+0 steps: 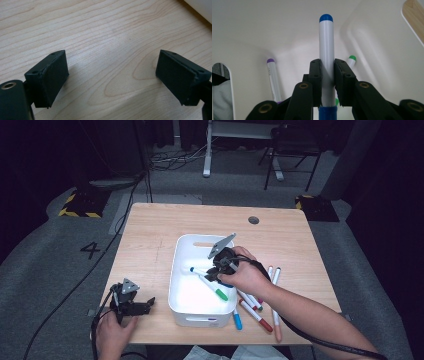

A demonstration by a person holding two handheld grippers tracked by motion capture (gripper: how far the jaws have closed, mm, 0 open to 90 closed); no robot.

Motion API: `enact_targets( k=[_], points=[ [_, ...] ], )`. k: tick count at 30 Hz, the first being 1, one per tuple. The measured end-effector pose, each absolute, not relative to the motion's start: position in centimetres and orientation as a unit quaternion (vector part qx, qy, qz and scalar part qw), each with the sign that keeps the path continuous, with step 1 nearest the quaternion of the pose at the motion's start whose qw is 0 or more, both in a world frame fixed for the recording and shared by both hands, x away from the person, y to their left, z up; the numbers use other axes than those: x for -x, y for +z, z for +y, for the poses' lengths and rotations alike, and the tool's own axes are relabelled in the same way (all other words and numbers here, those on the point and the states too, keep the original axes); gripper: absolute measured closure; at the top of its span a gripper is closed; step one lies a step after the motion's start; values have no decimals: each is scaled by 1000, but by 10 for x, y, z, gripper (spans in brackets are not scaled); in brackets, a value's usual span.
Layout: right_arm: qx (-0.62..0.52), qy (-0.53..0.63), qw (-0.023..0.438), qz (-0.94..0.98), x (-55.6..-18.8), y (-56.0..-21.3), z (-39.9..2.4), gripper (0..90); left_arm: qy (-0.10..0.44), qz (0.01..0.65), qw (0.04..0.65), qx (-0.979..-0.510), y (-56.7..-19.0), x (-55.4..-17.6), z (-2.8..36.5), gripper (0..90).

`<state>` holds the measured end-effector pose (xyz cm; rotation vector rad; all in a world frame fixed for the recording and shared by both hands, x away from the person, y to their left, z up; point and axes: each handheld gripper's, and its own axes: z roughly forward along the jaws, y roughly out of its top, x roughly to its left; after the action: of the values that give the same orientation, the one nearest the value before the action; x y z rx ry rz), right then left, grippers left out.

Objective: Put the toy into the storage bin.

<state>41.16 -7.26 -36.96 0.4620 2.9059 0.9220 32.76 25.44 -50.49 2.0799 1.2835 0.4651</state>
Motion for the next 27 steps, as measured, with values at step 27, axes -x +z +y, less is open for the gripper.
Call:
enact_targets(
  k=[27],
  points=[
    [-172,271,-40,946,-402,-384,-64,600,177,489,321,-792,-505,-328,254,112]
  ],
)
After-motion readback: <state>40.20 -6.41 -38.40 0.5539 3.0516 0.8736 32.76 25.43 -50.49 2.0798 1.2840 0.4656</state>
